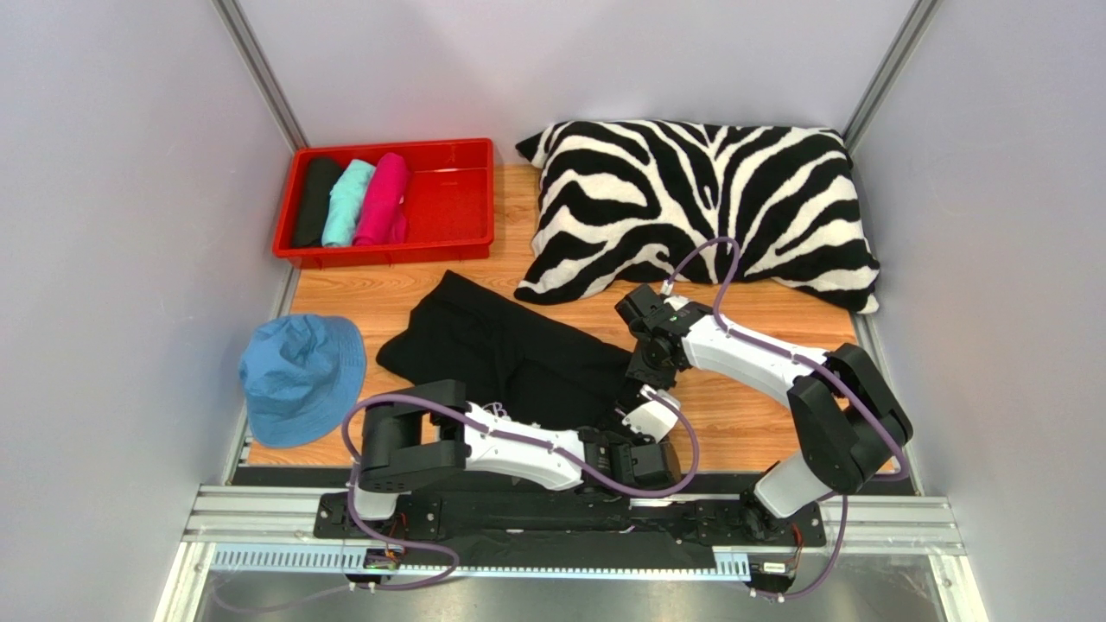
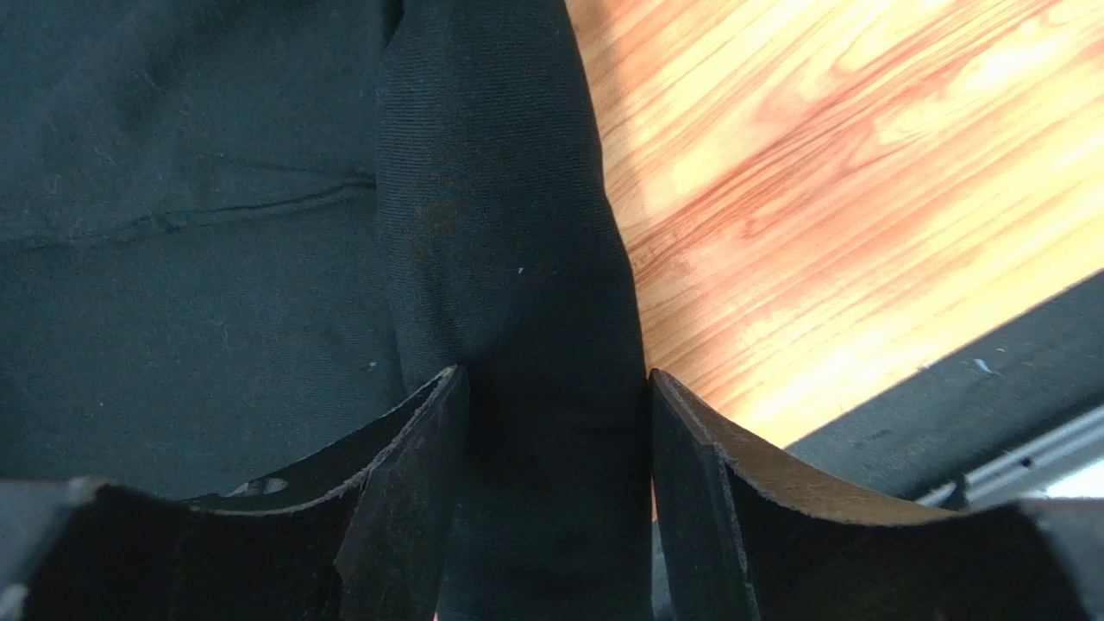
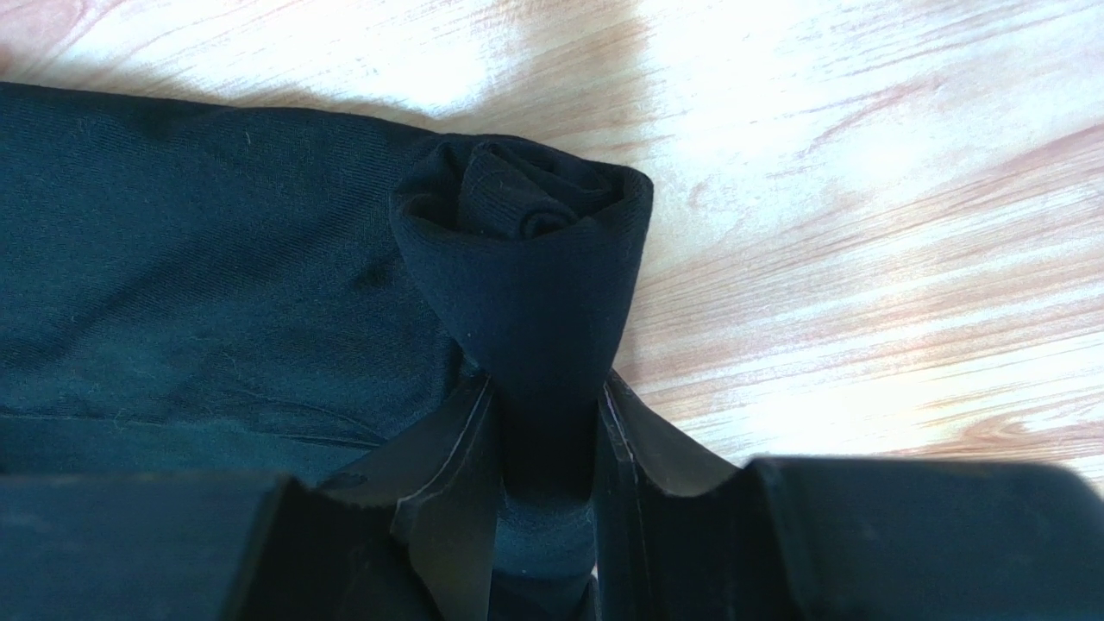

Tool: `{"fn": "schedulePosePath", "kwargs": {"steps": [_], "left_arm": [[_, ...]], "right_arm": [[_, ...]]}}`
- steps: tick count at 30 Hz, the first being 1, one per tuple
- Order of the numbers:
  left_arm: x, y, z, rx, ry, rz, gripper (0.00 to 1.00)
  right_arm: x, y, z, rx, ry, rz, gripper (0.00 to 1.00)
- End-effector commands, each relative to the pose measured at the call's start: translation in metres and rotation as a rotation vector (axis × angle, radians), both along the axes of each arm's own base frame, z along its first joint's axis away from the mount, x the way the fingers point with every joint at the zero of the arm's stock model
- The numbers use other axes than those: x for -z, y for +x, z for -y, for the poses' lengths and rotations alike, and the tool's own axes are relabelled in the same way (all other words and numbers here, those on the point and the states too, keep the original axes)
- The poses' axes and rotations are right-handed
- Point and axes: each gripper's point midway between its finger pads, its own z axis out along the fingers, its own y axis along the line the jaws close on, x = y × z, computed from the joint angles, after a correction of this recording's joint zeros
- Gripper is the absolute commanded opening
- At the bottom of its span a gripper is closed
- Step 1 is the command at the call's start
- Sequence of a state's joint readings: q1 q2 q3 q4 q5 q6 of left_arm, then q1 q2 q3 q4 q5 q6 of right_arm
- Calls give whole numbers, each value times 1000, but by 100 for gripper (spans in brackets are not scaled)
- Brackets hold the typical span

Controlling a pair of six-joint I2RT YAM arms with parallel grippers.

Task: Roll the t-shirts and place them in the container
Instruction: Roll the T-shirt to the center of the board.

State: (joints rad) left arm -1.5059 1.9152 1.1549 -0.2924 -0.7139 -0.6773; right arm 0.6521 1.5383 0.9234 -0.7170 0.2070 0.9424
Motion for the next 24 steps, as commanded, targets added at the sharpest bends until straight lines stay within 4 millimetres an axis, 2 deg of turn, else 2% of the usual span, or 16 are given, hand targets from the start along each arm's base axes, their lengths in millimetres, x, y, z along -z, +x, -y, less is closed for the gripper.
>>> {"fn": "schedulePosePath", "kwargs": {"steps": [1,4,5,7,9,10,11,12,13,14,15,16,18,19,20,24], "left_arm": [[3,-2,-5,-24,44,4,58],[-1,-2,-7,-34,27,3,43],[-5,-2,-7,-33,12,2,31],[-6,-3,-7,-29,-12,-16,21],[-18,-4,0,-17,-89,-30,8],[-12,-5,-6,-13,-99,-59,3],[-23,-6,-4,-7,-155,-70,0],[-31,-5,3,-4,-226,-81,0],[-21,-10,-5,11,-231,-118,0],[-32,-6,-5,3,-293,-134,0],[-38,-5,-2,9,-348,-150,0],[-32,-9,-7,17,-371,-182,0],[-49,-4,-2,15,-486,-212,0],[-43,-10,-7,33,-496,-254,0],[-51,-7,-8,19,-544,-270,0],[-58,-8,-9,15,-658,-353,0]], "right_arm": [[-6,7,-6,14,9,14,31],[-8,8,-6,10,15,25,34],[-9,9,-7,7,21,31,36],[-14,10,-8,5,40,53,45],[-17,11,-10,-9,59,80,59],[-25,13,-11,-9,76,110,65],[-27,14,-10,-16,84,132,69],[-31,15,-11,-25,98,152,75],[-41,17,-12,-25,124,190,78],[-47,20,-12,-23,137,220,81],[-48,19,-10,-26,137,234,82],[-53,19,-9,-23,143,256,82],[-64,19,-7,-26,168,304,83],[-67,19,-6,-21,174,317,83],[-72,18,-5,-19,188,336,83],[-67,9,-7,-15,238,336,83]]}}
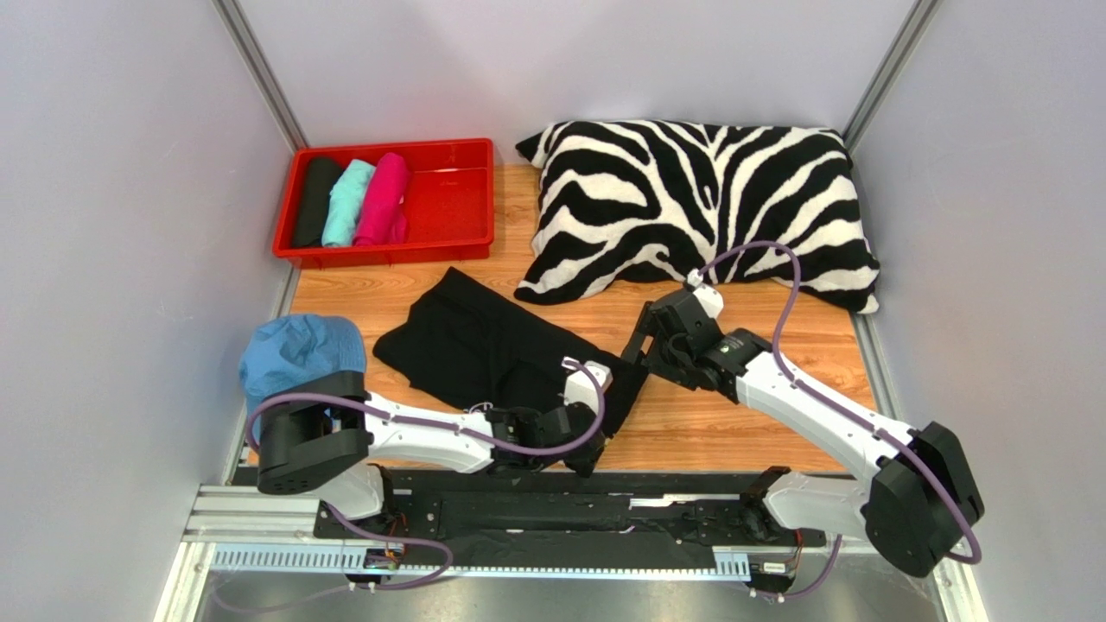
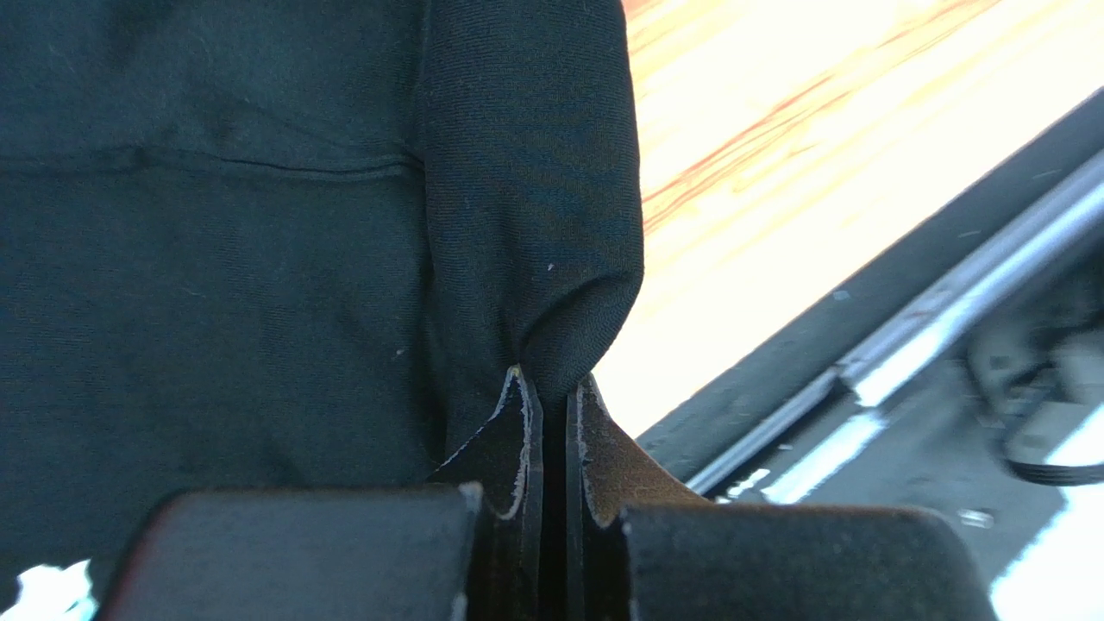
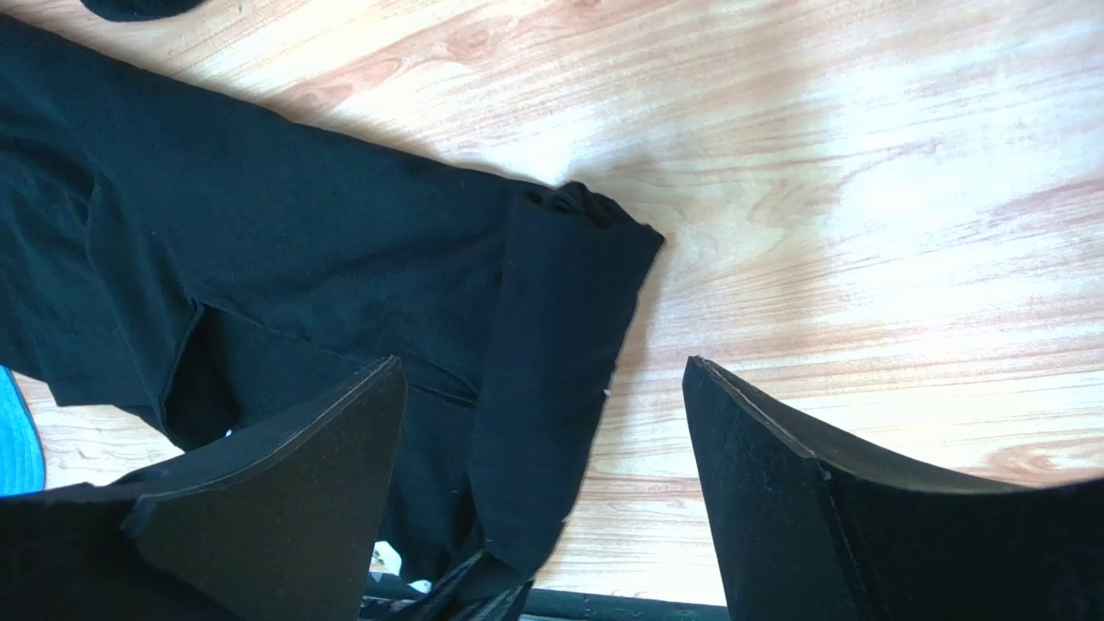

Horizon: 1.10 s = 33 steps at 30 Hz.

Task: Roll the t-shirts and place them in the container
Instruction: Roll the T-shirt to the center of the board.

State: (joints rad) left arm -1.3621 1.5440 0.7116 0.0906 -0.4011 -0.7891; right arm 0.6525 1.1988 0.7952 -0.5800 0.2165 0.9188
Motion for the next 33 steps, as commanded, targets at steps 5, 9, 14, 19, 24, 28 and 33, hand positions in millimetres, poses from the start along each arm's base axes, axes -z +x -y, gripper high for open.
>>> {"fn": "schedulePosePath", "kwargs": {"steps": [5,9,14,19,24,28,33], "left_arm": [[-34,-7,18,-3,-367,-217,0],[-29,-6,9,-26,-396,-269,0],[-23,-5,1,-48,-416,-314,0],[-19,-4,-4,-62,-414,-331,0],[-20,-6,-5,-51,-417,-338,0],[-20,-9,-2,-13,-418,-333,0],[-19,-14,8,52,-418,-334,0]], "right_arm": [[14,-10,-14,-17,113,45,81],[19,-11,-23,-24,146,54,78],[30,-7,-29,-17,133,43,78],[35,0,-35,-12,118,44,77],[49,6,-29,27,55,14,72],[47,10,-27,43,-20,-32,42],[53,8,-7,67,-177,-104,18]]}}
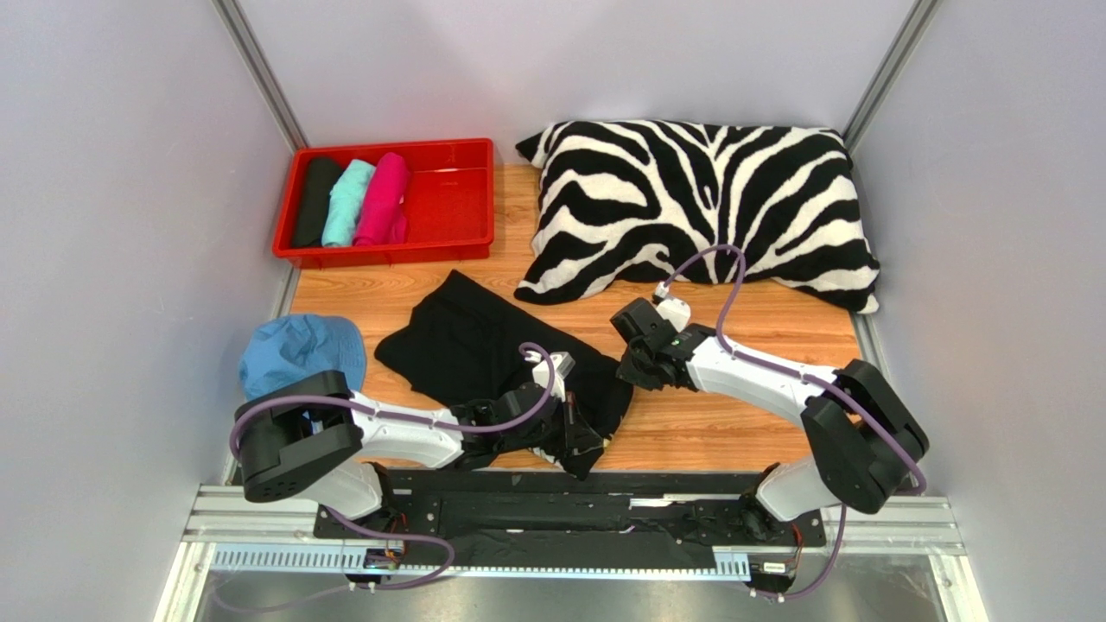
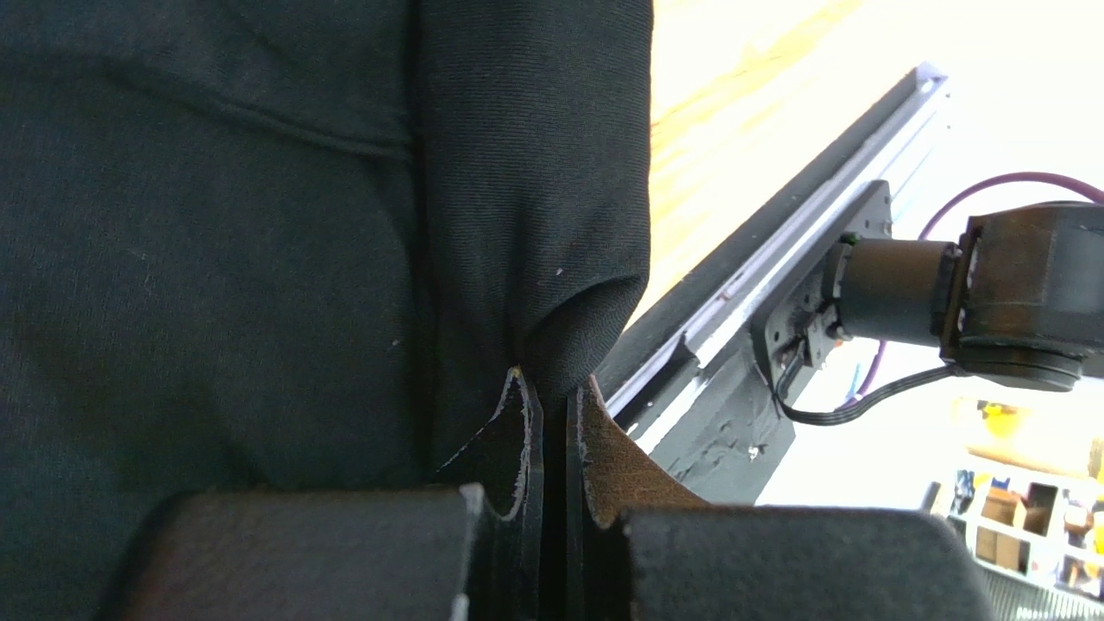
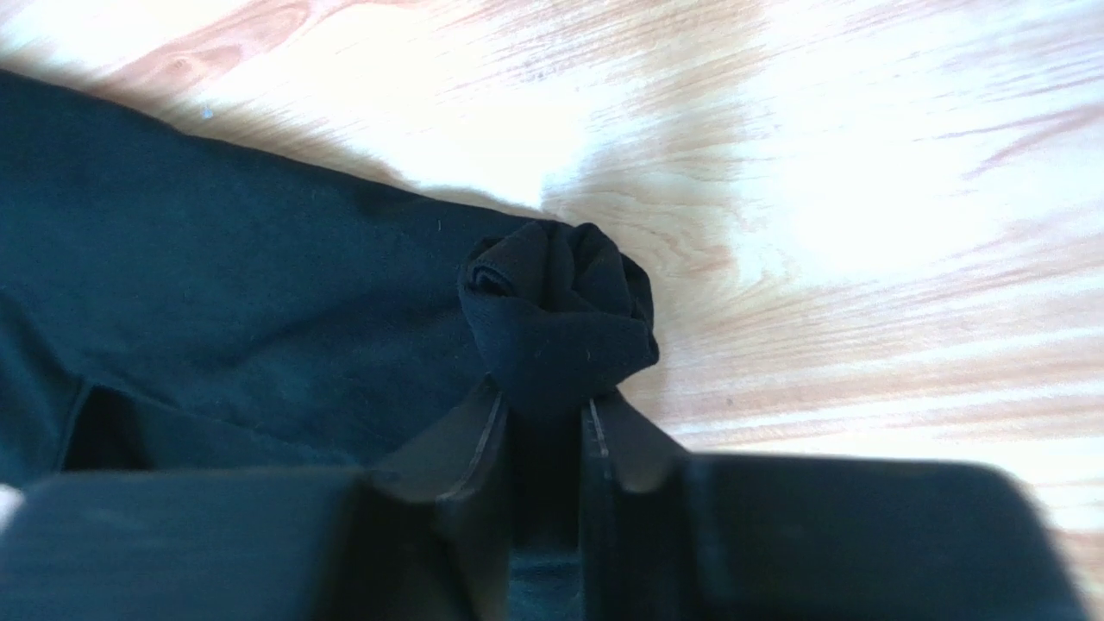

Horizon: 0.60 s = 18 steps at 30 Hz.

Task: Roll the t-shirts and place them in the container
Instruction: Roll the T-shirt to the center of the board.

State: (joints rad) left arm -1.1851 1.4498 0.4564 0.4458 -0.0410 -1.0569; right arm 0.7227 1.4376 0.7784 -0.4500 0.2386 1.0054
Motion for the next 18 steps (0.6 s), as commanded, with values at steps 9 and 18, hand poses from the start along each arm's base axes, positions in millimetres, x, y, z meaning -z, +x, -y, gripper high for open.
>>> {"fn": "schedulePosePath", "kwargs": {"steps": [9,18], "left_arm": [[-10,-13,38,127,-82,19,8],[-16,-19,38,138,-73,73,39]], "right_arm": [[-1,-16,61,75,-336,-106,3],[3,-17,67,93,-430,-184,1]]}}
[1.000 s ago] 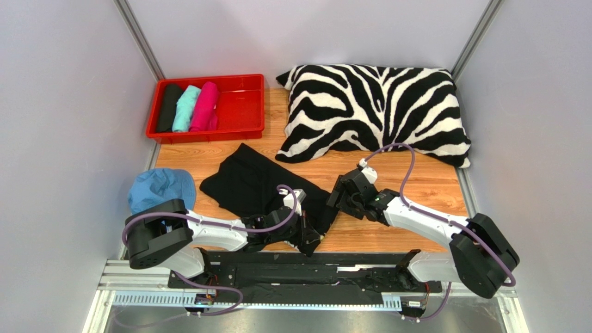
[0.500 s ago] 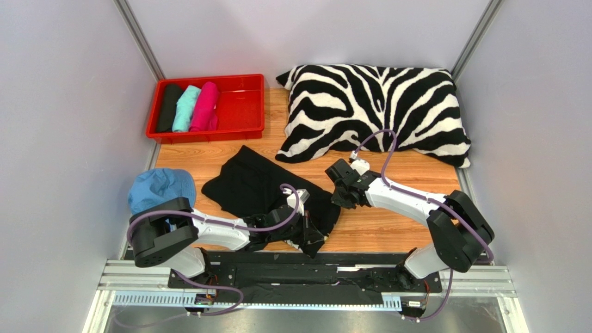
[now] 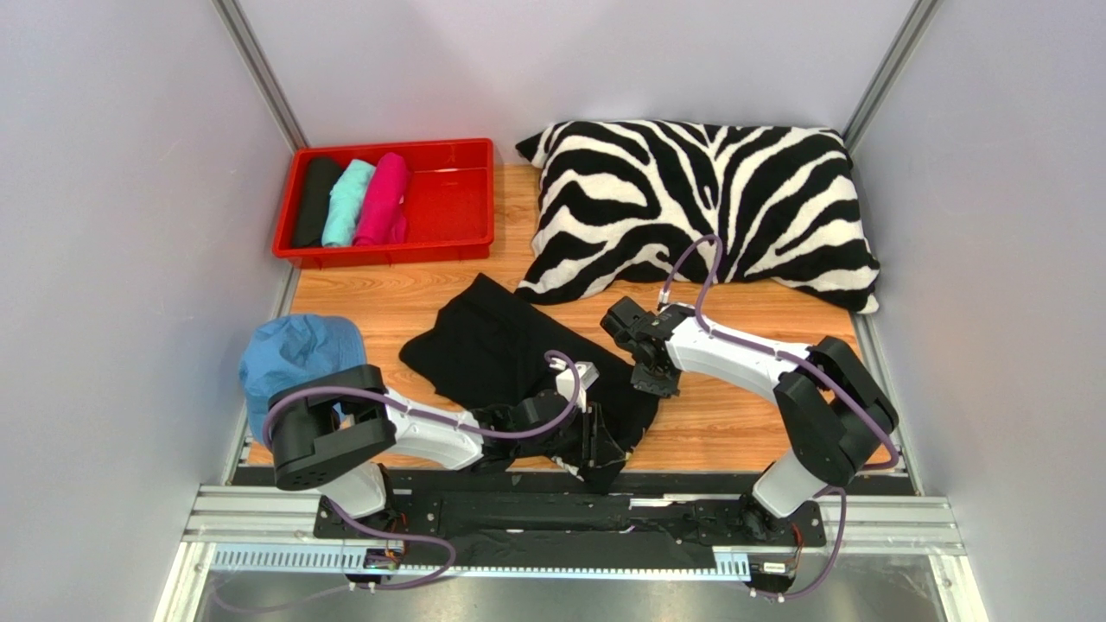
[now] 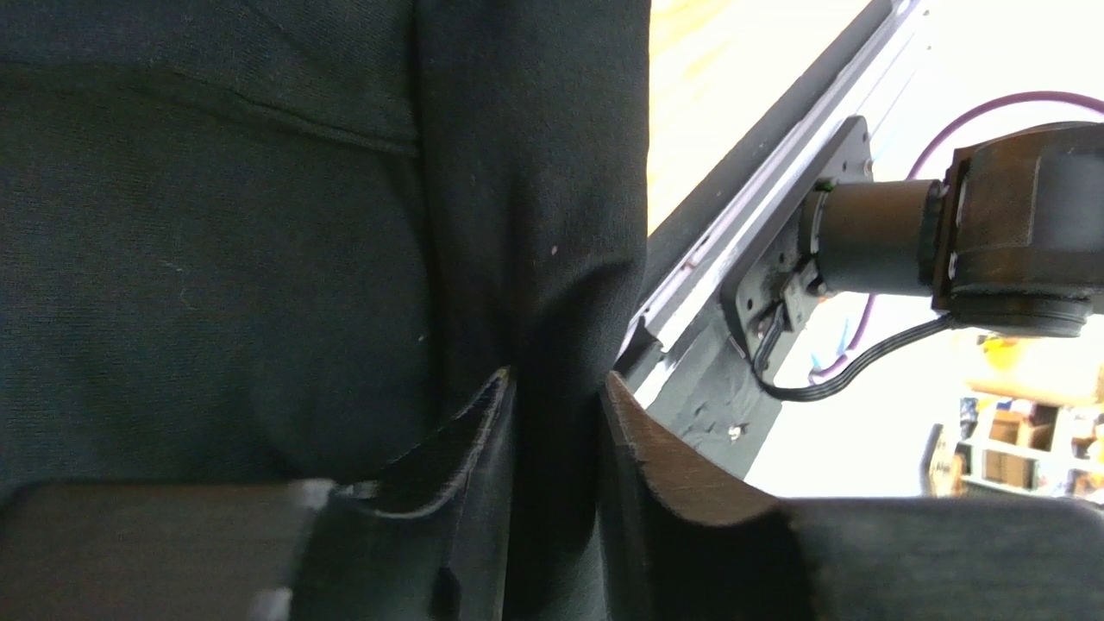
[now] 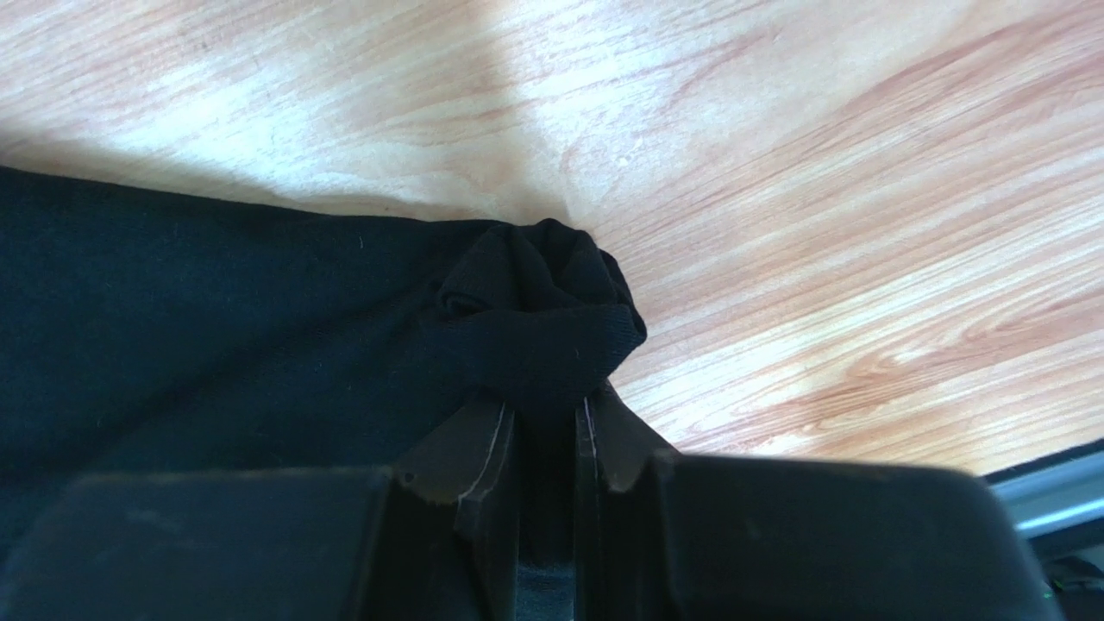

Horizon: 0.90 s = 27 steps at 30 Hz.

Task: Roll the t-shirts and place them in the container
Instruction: Roll the T-shirt to the center of the board.

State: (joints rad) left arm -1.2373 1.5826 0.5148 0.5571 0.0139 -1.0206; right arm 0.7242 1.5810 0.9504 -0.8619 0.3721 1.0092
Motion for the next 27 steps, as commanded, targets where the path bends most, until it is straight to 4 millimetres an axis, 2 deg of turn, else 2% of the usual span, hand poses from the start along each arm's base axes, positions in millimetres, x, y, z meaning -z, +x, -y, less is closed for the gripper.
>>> {"fn": "schedulePosePath", "kwargs": {"steps": [1,2,3,7,10,11,13,14,19,27], "left_arm": [[-19,0,3,22,-29,59,46],[-28,7,3,-5,-35,99,51],[-26,8,-1,-11,-13,106,52],[-46,21,-1,-35,0,188,54],[-54,29,2,-40,26,238,56],[-50,30,4,-35,41,240,56],[-54,33,12,-31,29,251,57],[-45,34,13,-30,54,243,57],[-38,43,21,-47,89,261,57],[-20,46,18,-42,167,262,57]], "right_arm": [[-9,11,12,39,-83,25,2],[-9,11,11,37,-86,20,2],[-9,11,11,35,-88,16,2],[-13,15,7,39,-86,22,2],[-12,15,6,36,-88,13,2],[-12,14,6,36,-92,13,3],[-11,14,5,37,-88,8,3],[-11,14,5,37,-89,7,3],[-9,12,6,40,-91,-1,3],[-11,11,8,49,-96,1,3]]}}
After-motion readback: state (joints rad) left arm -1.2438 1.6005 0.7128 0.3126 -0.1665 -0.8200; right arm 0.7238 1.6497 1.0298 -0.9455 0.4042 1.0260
